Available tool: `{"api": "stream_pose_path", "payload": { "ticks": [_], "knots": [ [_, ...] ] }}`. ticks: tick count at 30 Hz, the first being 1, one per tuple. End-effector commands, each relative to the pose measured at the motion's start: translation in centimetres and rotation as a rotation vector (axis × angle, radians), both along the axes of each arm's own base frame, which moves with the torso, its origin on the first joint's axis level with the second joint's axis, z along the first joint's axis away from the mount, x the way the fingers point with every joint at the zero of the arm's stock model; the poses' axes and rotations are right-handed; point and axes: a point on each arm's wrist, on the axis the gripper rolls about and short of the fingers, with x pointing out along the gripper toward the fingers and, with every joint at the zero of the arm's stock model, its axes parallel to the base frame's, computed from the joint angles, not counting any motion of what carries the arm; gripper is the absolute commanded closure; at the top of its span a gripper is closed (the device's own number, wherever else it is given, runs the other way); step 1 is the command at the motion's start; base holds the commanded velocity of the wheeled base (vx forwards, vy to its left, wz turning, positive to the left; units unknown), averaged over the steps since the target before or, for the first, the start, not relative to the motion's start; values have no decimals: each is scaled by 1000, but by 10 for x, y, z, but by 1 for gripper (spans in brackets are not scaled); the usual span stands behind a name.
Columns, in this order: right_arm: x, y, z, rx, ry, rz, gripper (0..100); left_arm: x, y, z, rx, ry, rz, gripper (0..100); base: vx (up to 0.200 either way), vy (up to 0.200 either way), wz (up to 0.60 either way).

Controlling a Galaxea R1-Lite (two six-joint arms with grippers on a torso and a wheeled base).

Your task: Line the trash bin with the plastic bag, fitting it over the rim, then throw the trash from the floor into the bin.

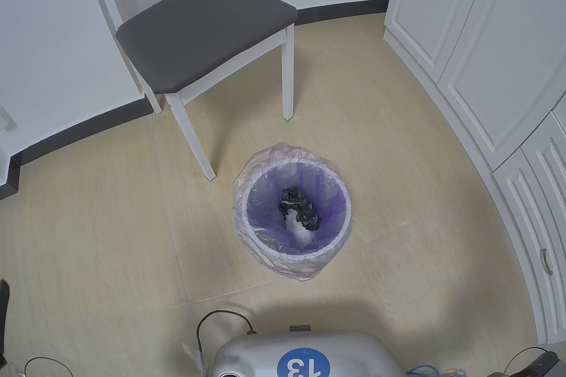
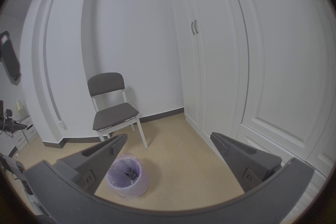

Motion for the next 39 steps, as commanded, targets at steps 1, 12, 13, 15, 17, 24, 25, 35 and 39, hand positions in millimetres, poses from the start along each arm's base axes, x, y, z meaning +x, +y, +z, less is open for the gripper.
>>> {"api": "stream_pose_path", "payload": {
  "ticks": [1, 12, 13, 15, 17, 24, 25, 35, 39],
  "knots": [
    [-40, -1, -7, -2, -135, 2, 0, -30, 4, -9, 0, -114, -31, 0, 0, 0, 0],
    [-63, -1, -26, -16, -160, -9, 0, -36, 1, -21, 5, -147, 13, 0, 0, 0, 0],
    [-64, -1, -28, -21, -161, -11, 0, -37, 0, -23, 3, -153, 19, 0, 0, 0, 0],
    [-66, -1, -28, -25, -169, -12, 0, -37, 0, -27, 5, -155, 31, 0, 0, 0, 0],
    [-68, -1, -31, -29, -177, -14, 0, -33, 0, -30, -1, -144, 60, 0, 0, 0, 0],
    [-70, -1, -48, -80, -187, -31, 0, -5, 2, -55, -7, -133, 128, 0, 0, 0, 0],
    [-71, -1, -50, -81, -190, -32, 0, -3, 2, -57, -9, -139, 135, 0, 0, 0, 0],
    [-65, -1, -63, -85, -157, -49, 0, 19, 2, -93, 28, -61, 141, 0, 0, 0, 0],
    [-53, -1, -79, -113, -94, -58, 0, 23, 3, -102, 36, -28, 173, 0, 0, 0, 0]
  ]
}}
